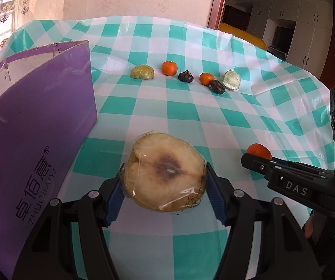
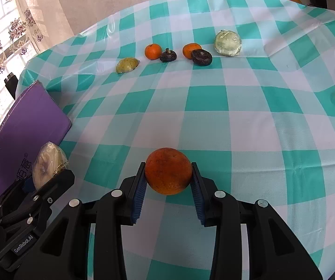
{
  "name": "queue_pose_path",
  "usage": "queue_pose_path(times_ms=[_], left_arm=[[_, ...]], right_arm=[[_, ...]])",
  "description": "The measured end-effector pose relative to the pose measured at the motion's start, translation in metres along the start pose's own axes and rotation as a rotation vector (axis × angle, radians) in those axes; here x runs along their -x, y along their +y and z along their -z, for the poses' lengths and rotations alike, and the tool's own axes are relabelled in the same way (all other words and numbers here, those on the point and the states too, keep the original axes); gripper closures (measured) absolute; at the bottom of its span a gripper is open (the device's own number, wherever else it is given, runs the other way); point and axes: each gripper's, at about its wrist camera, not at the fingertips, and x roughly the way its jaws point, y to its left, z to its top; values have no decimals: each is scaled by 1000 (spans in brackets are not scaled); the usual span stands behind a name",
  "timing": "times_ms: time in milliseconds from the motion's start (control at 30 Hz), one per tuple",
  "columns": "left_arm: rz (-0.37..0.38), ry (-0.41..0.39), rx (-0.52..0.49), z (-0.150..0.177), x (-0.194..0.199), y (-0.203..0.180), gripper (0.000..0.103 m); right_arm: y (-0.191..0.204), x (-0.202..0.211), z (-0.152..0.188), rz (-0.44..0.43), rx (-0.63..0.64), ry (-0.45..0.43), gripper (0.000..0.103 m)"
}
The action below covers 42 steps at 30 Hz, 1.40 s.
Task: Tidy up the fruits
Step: 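Carry the pear half and mandarin in both tools over the box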
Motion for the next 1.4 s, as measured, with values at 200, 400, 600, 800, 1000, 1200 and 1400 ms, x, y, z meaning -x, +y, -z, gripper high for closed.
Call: queue_pose_path(times_ms=[200, 400, 600, 800, 1000, 1200, 1400], left_arm=[[-2, -138, -79, 1, 52, -10, 40], [-14, -267, -86, -13, 111, 0, 40], [-88, -301, -14, -23, 151, 39, 40], [-195, -368, 67, -26, 192, 87, 40], [-306, -401, 132, -27, 214, 134, 40], [-396, -342, 166, -28, 214, 174, 40], [-463, -205, 212, -26, 197, 213, 40]], right_arm=[[13, 14, 0, -78, -27, -11, 67], [48, 38, -7, -136, 32, -64, 67], [99, 66, -10, -176, 165, -130, 67], [149, 80, -14, -234, 267, -168, 67], [198, 81, -17, -280, 369, -182, 67], [252, 73, -23, -316, 476, -180, 67], [304, 50, -23, -300, 598, -130, 67]])
